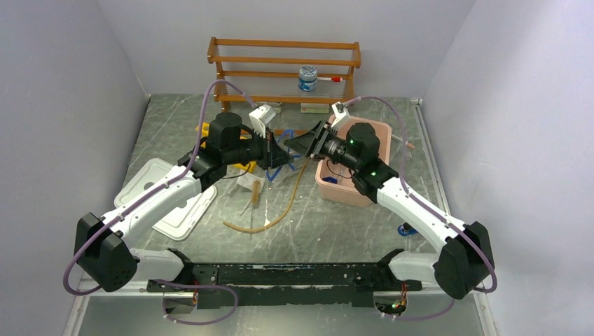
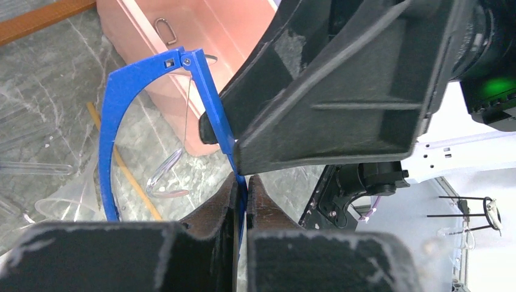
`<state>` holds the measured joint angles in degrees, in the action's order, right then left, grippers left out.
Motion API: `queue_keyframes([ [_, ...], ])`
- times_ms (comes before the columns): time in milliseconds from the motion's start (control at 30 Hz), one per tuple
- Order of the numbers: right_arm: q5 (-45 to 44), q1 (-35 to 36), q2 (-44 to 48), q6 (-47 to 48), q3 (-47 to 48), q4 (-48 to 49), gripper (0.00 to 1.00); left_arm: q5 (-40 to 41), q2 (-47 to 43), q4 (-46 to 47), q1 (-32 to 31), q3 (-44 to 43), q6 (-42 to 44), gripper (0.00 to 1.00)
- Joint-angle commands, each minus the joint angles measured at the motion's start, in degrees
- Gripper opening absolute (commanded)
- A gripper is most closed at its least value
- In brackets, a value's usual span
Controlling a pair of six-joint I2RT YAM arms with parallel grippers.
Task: Organize the chemistry lab equipment
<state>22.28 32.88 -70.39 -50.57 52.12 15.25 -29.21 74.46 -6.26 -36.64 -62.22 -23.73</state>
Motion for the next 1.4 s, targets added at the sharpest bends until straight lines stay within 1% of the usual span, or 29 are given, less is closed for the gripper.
queue_keyframes([
  [0,0.4,0.3,-1.3,0.0,2.4,-1.0,0.40,-1.0,-1.1,3.4,-0.4,-1.5,-0.4,0.05],
  [100,0.6,0.3,-1.9,-0.5,2.2,-0.2,0.38,-1.2,-1.0,3.8,-0.4,-1.6,-0.4,0.05],
  [167,1.8,0.4,-2.1,-1.3,1.9,2.0,0.31,-1.6,-0.7,3.9,-0.4,-1.9,-0.7,0.05],
  [300,3.2,0.3,-2.5,-2.8,1.8,5.7,0.11,-1.3,-0.4,3.8,-0.4,-2.4,-1.6,0.05],
  [367,2.3,0.3,-1.9,-2.9,1.5,6.4,0.02,-0.3,-0.2,2.9,-0.4,-3.3,-2.1,0.09],
  [400,1.5,0.3,-1.4,-2.7,1.4,6.5,0.00,1.0,-0.1,1.7,-0.4,-3.9,-2.6,0.13],
  [567,0.4,0.3,0.0,-1.6,2.6,3.1,0.00,6.5,-0.2,-2.3,-0.3,-4.8,-4.3,0.35],
  [667,0.6,0.3,0.5,-1.5,3.6,0.6,0.00,8.6,-0.1,-4.2,-0.2,-5.5,-3.9,0.44],
  [833,-0.4,0.2,1.6,-1.2,4.8,-1.1,0.00,7.2,0.3,-5.8,-0.2,-7.0,-3.3,0.58],
  [933,-2.6,0.2,2.2,0.9,6.5,-4.1,0.00,7.2,-0.6,-5.3,-0.1,-7.3,-3.0,0.66],
  [1067,-6.9,-0.2,3.1,6.1,10.8,-11.1,0.00,4.8,-2.3,-4.3,0.2,-7.9,-2.0,0.75],
  [1200,-9.3,-2.2,3.7,9.2,13.9,-18.5,0.00,2.1,-5.3,-0.6,0.3,-6.8,-1.5,0.84],
  [1267,-9.6,-4.3,4.0,9.7,14.6,-21.1,0.00,1.7,-6.4,0.8,0.3,-6.1,-1.6,0.86],
  [1367,-8.3,-8.7,4.4,9.6,14.8,-24.3,0.00,2.6,-6.8,0.3,0.4,-5.5,-1.2,0.87],
])
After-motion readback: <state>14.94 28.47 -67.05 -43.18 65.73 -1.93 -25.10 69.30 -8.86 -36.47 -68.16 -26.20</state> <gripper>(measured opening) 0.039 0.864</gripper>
